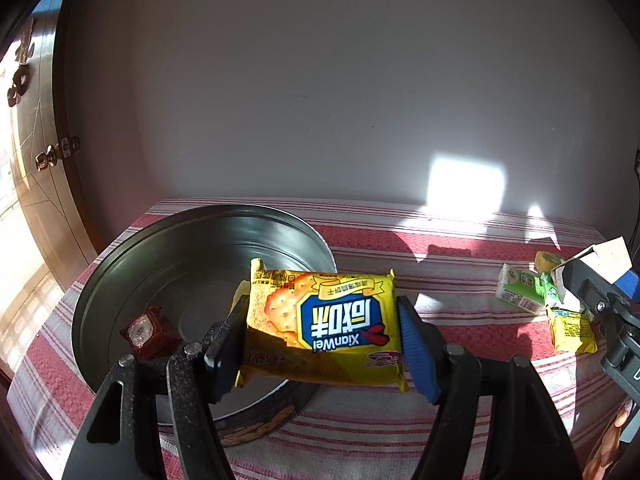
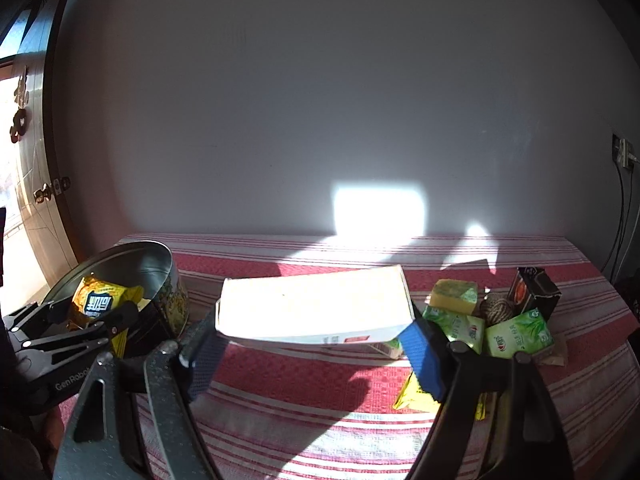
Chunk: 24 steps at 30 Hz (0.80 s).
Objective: Organize objects
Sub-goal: 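Carry the cracker pack and tissue box over the tin and release both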
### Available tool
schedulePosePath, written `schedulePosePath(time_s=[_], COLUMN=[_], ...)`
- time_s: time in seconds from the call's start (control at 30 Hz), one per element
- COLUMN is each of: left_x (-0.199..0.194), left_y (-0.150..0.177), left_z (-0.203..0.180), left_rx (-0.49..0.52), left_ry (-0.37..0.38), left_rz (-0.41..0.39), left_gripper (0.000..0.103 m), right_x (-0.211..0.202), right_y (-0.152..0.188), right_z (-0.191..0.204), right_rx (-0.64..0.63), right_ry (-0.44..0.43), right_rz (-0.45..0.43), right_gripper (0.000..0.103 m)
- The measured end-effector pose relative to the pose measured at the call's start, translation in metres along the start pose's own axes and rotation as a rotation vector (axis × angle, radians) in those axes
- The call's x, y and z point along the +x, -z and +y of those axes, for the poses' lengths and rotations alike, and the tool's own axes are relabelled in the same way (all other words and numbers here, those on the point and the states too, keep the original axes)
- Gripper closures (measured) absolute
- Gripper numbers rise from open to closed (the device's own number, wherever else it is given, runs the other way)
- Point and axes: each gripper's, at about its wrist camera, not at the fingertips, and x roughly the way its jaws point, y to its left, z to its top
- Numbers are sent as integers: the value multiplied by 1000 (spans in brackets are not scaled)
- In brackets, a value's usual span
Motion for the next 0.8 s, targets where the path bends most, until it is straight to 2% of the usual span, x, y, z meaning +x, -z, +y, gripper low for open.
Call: schedulePosePath(time_s=[0.37, 0.63, 0.8], left_x=[8, 16, 20], left_y=[-6, 1, 5], left_z=[73, 119, 137], left_rx=[-91, -135, -155], left_ry=[-137, -245, -277], left_rz=[-6, 17, 25], left_gripper=[32, 32, 32], right_x=[25, 59, 76], right_y=[-19, -18, -12], right_z=[76, 123, 143], right_rx=[-13, -8, -28], right_ry=[-132, -208, -231], right_rz=[-22, 13, 48], right_gripper=[23, 23, 23])
